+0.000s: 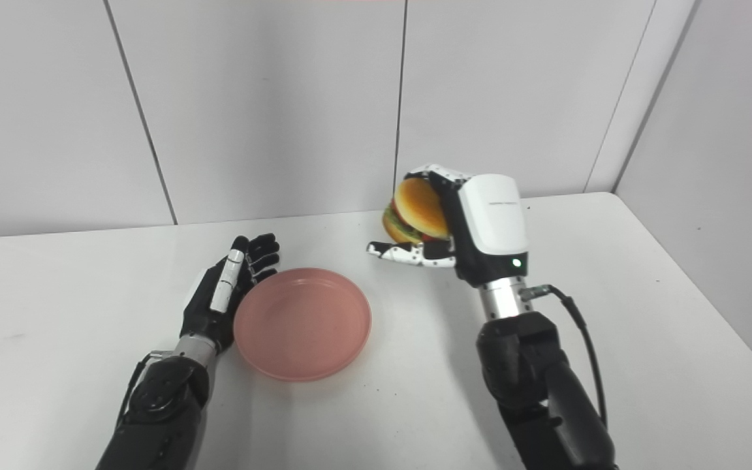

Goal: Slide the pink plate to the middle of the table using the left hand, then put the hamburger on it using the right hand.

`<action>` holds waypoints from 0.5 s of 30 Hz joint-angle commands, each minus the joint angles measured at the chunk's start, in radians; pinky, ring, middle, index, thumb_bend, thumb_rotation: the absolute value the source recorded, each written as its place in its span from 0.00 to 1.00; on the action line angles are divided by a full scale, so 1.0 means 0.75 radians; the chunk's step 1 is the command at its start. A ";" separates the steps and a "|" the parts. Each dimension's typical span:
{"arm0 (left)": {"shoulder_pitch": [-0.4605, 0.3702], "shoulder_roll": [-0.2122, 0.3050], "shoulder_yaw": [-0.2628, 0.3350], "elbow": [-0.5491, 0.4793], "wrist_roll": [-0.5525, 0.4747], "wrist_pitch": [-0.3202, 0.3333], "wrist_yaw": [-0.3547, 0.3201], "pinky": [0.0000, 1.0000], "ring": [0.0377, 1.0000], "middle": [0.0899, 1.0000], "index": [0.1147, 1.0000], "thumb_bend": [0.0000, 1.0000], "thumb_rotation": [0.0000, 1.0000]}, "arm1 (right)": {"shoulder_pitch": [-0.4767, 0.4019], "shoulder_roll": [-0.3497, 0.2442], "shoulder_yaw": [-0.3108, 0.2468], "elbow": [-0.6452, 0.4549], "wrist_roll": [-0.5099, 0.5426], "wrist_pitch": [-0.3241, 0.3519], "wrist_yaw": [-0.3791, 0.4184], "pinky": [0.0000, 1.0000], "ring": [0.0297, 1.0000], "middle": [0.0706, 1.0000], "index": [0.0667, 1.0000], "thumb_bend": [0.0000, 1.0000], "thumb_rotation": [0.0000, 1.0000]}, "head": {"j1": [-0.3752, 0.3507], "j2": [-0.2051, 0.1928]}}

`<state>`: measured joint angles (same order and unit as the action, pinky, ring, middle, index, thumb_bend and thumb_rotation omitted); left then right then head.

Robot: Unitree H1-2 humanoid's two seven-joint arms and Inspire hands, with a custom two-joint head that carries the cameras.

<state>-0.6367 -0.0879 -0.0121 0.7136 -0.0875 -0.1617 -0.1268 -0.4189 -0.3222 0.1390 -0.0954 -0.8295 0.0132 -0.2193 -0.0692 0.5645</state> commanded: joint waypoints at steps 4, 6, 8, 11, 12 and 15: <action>-0.020 -0.036 0.027 -0.034 -0.051 0.007 -0.007 0.84 0.84 0.81 0.69 0.76 0.93 | -0.054 0.063 0.048 0.065 0.016 -0.090 -0.045 0.39 0.41 0.45 0.53 0.70 0.65 | 0.061 -0.016; -0.019 -0.045 0.042 -0.036 -0.076 0.018 -0.016 0.85 0.85 0.81 0.69 0.78 0.96 | -0.053 0.086 0.068 0.085 0.010 -0.088 -0.042 0.38 0.41 0.45 0.53 0.70 0.64 | 0.070 -0.012; -0.013 -0.054 0.049 -0.048 -0.083 0.026 -0.008 0.85 0.85 0.81 0.68 0.81 0.99 | -0.056 0.107 0.094 0.112 0.004 -0.088 -0.036 0.36 0.39 0.44 0.53 0.70 0.62 | 0.076 -0.015; -0.006 -0.068 0.052 -0.064 -0.078 0.032 0.015 0.84 0.84 0.80 0.75 0.84 1.00 | -0.064 0.130 0.127 0.153 -0.009 -0.095 -0.052 0.35 0.38 0.43 0.53 0.71 0.61 | 0.082 -0.013; -0.006 -0.073 0.052 -0.068 -0.078 0.032 0.018 0.84 0.85 0.80 0.76 0.84 1.00 | -0.067 0.141 0.141 0.171 -0.020 -0.097 -0.064 0.35 0.38 0.42 0.52 0.71 0.60 | 0.090 -0.011; -0.007 -0.086 0.050 -0.072 -0.075 0.032 0.027 0.85 0.85 0.79 0.79 0.83 1.00 | -0.072 0.159 0.171 0.218 -0.036 -0.108 -0.086 0.32 0.36 0.41 0.52 0.71 0.59 | 0.107 -0.009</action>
<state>-0.6183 -0.1356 0.0257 0.6793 -0.1377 -0.1406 -0.1130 -0.4256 -0.2116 0.2665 0.0816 -0.8499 -0.0199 -0.2452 0.0046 0.5584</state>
